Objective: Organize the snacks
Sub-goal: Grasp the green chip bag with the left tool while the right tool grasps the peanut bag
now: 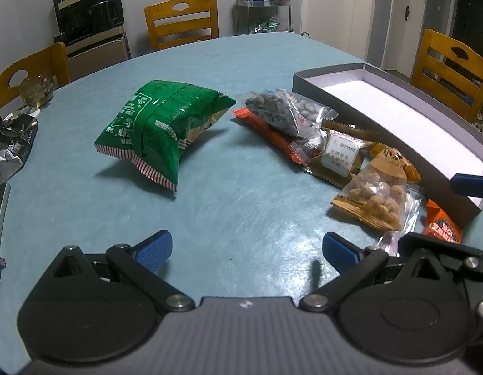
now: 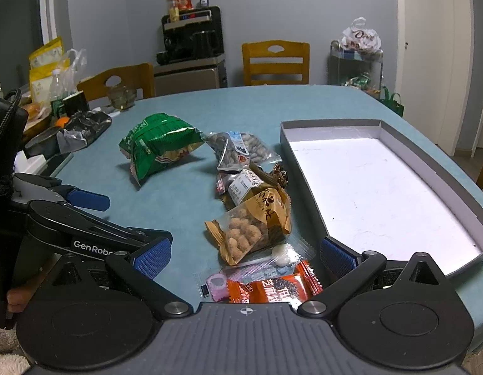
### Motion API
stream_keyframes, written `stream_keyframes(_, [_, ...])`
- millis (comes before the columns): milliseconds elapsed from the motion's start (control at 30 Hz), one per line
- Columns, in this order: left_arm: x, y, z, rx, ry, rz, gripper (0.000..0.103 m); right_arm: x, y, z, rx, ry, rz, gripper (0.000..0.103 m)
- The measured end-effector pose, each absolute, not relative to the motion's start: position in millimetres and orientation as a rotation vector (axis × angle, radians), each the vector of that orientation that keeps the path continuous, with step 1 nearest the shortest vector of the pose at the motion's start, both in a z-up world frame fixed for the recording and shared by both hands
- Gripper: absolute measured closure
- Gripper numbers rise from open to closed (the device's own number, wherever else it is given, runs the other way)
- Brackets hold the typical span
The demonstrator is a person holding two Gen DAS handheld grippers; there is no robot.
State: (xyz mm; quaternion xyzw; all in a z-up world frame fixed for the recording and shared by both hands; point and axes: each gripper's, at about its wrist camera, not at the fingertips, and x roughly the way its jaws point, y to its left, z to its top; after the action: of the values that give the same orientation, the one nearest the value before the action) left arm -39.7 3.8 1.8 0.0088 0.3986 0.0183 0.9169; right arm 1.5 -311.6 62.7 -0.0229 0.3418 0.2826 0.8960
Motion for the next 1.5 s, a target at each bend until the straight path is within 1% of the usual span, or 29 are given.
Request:
stream_keyframes(100, [-38.5,6.6,6.6,0.032,0.803,0.047,0.0,1.7,-310.6,63.5,-0.048,0.701,0.598,0.0])
stream_keyframes(333, [-18.4,30.8,37.4,0.052,0.729,0.085,0.0,13.4,-305.6,70.9,-0.069,0.673,0.585,0.0])
stream_keyframes(600, [24.8,57.7,59.3,0.046,0.728,0.093,0.0,30.4,-302.7,82.2,-0.026,0.665,0.581,0.0])
stream_keyframes(833, [56.5,56.4,43.3,0.073,0.731,0.094,0.0,36.5,-294.1,71.7,-0.021,0.693,0.559,0.0])
stream_keyframes(1000, [69.3,68.4,28.8,0.034,0.678,0.093,0.0,31.9,-285.7,63.8,-0.048,0.7,0.573,0.0])
stream_keyframes(1367, [74.1,93.2,8.3,0.019,0.589,0.157,0.0,35.6,-286.7,51.4,-0.014,0.738,0.582,0.0])
stream_keyframes(1500, [81.6,88.0,-2.4,0.022,0.597,0.13,0.0,40.6,-289.7,47.6,0.022,0.761,0.588,0.0])
